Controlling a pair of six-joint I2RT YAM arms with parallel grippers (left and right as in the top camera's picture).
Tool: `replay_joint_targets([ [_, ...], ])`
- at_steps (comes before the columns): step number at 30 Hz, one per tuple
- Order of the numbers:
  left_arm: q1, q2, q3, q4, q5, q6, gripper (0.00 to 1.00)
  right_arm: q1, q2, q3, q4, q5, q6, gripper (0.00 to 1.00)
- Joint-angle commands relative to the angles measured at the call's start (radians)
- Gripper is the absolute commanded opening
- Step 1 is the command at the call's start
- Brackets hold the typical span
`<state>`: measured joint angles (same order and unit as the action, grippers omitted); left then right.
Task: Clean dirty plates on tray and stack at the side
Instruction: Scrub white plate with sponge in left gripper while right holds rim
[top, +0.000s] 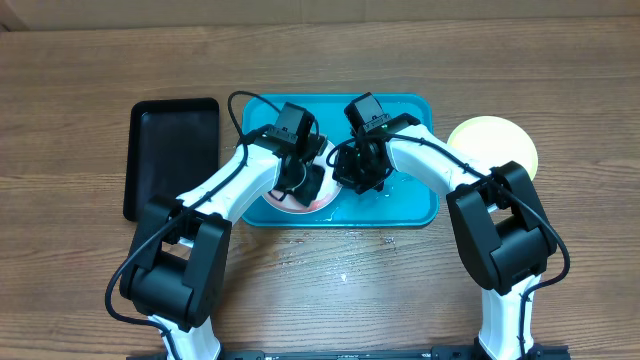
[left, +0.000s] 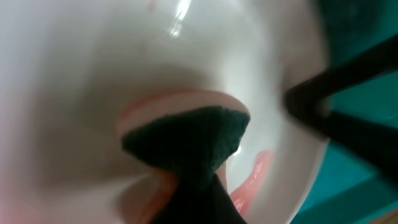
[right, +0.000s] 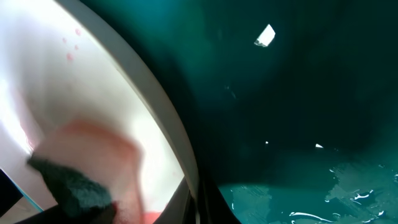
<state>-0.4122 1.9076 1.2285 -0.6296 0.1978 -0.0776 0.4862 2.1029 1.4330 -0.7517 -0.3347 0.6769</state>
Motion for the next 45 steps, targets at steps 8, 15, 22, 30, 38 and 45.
replay_joint_targets([
  [8, -0.006, 0.002, -0.008, 0.204, -0.355, -0.084, 0.04, 0.006, 0.021, -0.028, -0.019, 0.018, 0.002, 0.04],
  [15, -0.006, 0.002, -0.009, 0.077, -0.568, -0.163, 0.05, 0.006, 0.021, -0.028, -0.019, 0.019, -0.001, 0.04],
  [22, -0.006, 0.002, -0.008, -0.138, -0.364, -0.166, 0.04, 0.006, 0.021, -0.028, -0.018, 0.018, -0.001, 0.04],
  [30, -0.006, 0.002, -0.008, -0.048, 0.114, 0.068, 0.04, 0.01, 0.021, -0.028, -0.016, -0.001, -0.018, 0.04],
  [38, -0.006, 0.002, -0.008, 0.15, -0.201, -0.05, 0.04, 0.019, 0.021, -0.028, -0.016, 0.0, -0.021, 0.04],
  [45, -0.005, 0.002, -0.008, 0.105, -0.591, -0.222, 0.04, 0.019, 0.021, -0.028, -0.016, 0.0, -0.024, 0.04],
])
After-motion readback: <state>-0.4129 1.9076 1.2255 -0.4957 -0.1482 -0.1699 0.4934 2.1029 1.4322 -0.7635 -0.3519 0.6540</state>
